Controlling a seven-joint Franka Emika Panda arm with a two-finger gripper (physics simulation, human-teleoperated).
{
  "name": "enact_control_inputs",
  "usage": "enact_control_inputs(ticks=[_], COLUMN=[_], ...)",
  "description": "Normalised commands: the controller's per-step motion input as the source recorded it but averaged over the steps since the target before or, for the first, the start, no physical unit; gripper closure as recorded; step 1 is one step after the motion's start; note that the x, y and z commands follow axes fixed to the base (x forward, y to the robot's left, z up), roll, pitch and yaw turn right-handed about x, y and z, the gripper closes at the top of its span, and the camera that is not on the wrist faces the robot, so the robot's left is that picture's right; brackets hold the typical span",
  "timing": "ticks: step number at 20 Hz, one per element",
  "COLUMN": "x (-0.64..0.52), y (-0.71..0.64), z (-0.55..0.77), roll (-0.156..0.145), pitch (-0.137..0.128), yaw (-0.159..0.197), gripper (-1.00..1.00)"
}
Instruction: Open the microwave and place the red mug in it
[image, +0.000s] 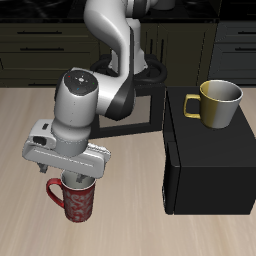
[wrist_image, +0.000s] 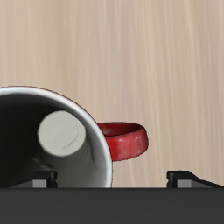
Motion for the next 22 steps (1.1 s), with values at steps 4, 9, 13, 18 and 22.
enact_control_inputs(ticks=[4, 9, 13, 18, 22], x=[0.04, -0.02, -0.02, 0.05, -0.05], y=[0.06, 0.21, 0.24, 0.09, -0.07], z=[-0.28, -0.17, 0.00, -0.01, 0.18], roll=[0.022, 0.041, 0.042, 0.026, -0.006], pitch=[0.044, 0.005, -0.014, -0.012, -0.022], yaw=[-0.033, -0.047, -0.020, -0.048, -0.021], gripper=[-1.00, 1.00, 1.00, 1.00, 1.00])
